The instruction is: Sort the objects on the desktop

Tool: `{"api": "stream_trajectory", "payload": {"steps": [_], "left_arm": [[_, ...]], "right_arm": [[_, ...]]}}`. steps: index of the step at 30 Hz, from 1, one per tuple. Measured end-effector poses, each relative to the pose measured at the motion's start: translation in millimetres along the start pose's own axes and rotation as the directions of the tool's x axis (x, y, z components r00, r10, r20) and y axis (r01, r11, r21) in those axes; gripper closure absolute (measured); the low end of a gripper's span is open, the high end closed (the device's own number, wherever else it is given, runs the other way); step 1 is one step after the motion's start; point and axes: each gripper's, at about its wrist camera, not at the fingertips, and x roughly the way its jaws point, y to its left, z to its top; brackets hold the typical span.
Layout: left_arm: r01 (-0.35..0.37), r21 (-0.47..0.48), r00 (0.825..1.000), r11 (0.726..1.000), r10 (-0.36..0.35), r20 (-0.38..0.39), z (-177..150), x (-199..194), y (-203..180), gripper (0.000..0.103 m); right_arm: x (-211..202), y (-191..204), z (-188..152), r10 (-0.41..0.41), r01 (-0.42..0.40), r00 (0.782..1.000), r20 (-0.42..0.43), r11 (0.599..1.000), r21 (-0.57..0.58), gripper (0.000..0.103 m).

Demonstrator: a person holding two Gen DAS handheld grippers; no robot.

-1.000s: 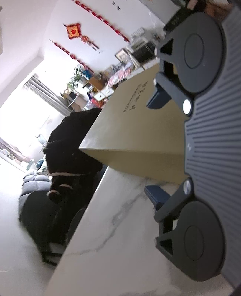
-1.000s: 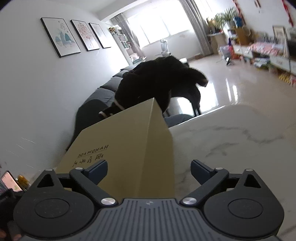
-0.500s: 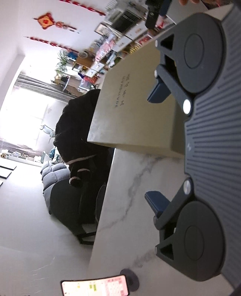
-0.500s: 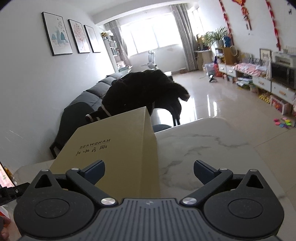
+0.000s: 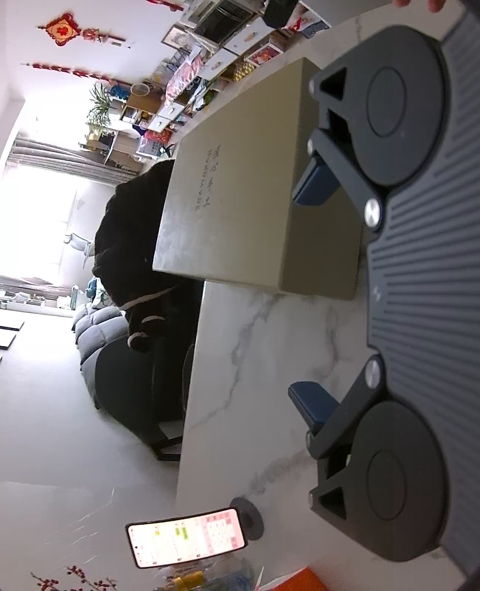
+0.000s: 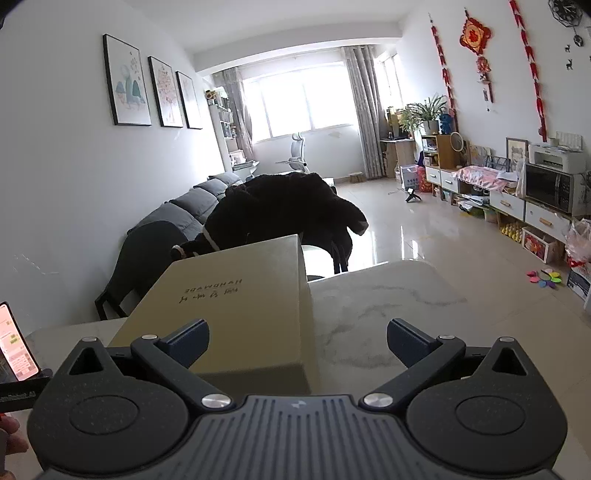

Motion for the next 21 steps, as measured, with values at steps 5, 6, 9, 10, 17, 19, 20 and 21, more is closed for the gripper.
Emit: {"api": "stream_trajectory", "payload": {"steps": [5,6,9,10,17,19,20,21], "left_arm": [[-0.044,0.018,0.999,0.999,0.044,0.012,-3.4,-8.7,-4.0,0.000],[-0.057,0.025,0.998,0.998,0.056,0.015,-3.8,-10.3,-5.7,0.000],[-0.102,0.055,0.995,0.993,0.101,0.017,-6.5,-13.2,-10.7,0.000],[-0.114,0.061,0.993,0.992,0.113,0.017,-7.8,-15.1,-12.4,0.000],[-0.141,0.079,0.990,0.987,0.139,0.027,-18.9,-27.6,-20.8,0.000],[-0.139,0.086,0.990,0.987,0.138,0.020,-21.0,-26.5,-22.5,0.000],[-0.137,0.085,0.991,0.987,0.136,0.016,-22.1,-25.8,-23.0,0.000],[-0.135,0.086,0.991,0.987,0.134,0.011,-22.8,-25.2,-23.5,0.000]], "right_arm": [[-15.0,-1.3,-9.7,-0.017,0.016,1.000,0.025,0.999,0.029,0.000],[-17.8,-2.5,-11.2,-0.024,0.023,0.999,0.029,0.999,0.032,0.000],[-24.4,-2.0,-16.5,-0.055,0.052,0.997,0.047,0.997,0.048,0.000],[-26.7,-1.8,-18.1,-0.064,0.061,0.997,0.053,0.997,0.053,0.000],[-48.1,10.9,-29.8,-0.081,0.079,0.992,0.098,0.997,0.017,0.000],[-52.0,16.2,-32.4,-0.100,0.102,0.989,0.110,0.995,-0.018,0.000],[-52.6,17.9,-33.5,-0.117,0.121,0.987,0.114,0.992,-0.031,0.000],[-53.1,19.5,-34.6,-0.133,0.139,0.984,0.118,0.989,-0.044,0.000]]}}
